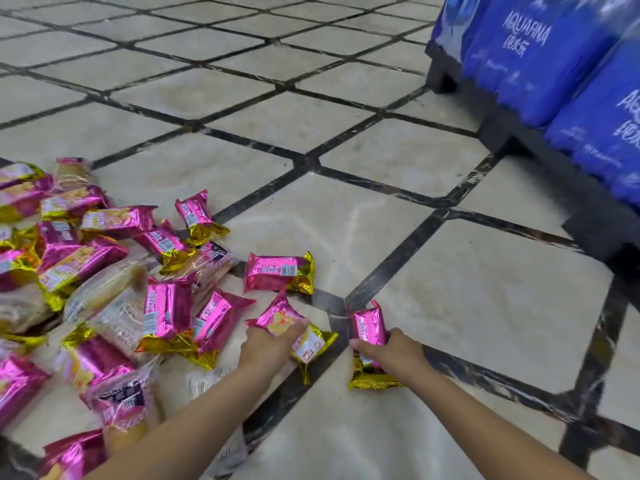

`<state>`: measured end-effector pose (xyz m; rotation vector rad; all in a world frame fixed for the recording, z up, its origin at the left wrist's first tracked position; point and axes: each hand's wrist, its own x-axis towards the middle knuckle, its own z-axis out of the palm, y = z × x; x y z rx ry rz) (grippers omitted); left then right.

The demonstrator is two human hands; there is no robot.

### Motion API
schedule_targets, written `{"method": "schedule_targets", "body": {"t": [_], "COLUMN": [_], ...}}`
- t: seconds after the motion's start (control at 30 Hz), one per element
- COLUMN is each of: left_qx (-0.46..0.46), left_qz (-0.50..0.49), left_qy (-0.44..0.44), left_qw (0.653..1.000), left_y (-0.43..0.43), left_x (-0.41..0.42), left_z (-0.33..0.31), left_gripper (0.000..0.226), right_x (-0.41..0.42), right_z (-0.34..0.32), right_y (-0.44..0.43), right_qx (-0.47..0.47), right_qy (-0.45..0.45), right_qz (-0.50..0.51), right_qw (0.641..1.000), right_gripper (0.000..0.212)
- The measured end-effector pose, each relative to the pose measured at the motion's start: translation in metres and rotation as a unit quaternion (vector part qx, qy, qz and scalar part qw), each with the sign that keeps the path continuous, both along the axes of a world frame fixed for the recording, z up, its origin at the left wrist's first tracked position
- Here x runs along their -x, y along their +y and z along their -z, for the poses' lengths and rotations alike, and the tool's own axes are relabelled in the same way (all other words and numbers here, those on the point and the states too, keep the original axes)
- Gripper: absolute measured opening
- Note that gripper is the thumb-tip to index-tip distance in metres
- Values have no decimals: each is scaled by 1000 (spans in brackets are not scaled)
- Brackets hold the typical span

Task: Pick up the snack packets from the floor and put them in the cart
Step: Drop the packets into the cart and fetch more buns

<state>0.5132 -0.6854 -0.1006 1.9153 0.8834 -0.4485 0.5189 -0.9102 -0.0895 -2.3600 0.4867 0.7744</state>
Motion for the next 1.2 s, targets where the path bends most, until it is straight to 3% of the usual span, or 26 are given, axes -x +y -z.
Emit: {"method": "schedule_targets", "body": {"t": [0.07, 0.1, 0.27, 0.4, 0.53, 0.7, 0.93, 1.13, 1.2], "left_qx": [3, 5, -13, 6, 86, 147, 183, 190, 206], "left_qz": [-16, -24, 38, 41, -9, -27, -87, -99, -96], "left_qy": [8, 1, -78, -135, -222, -349, -423, -437, -433], "left_qw": [1000, 1000, 996, 990, 971, 925, 883, 873, 872], "left_y": [0, -3, -16, -18, -18, -24, -3, 6, 3], "left_x": [-7, -9, -1, 13, -15, -67, -101, -110, -103], "left_z": [22, 24, -1, -14, -60, -176, -334, -512, -580], "left_gripper": [123, 115, 44, 42, 41, 51, 57, 50, 45], "right_x": [1, 1, 5, 18, -2, -63, -106, -113, -110], "right_z": [9, 12, 4, -15, -53, -164, -328, -513, -582], "right_y": [2, 2, -3, -13, -16, 0, 28, 36, 35], "right_qx": [24, 29, -87, -222, -313, -403, -440, -443, -441], "right_qy": [-16, -21, -50, -57, -130, -234, -292, -310, -312], "right_qz": [-9, -14, 12, 94, 138, 162, 156, 155, 162], "right_qw": [1000, 999, 995, 969, 930, 870, 835, 827, 826], "right_gripper": [80, 75, 30, 13, 20, 21, 66, 44, 57]}}
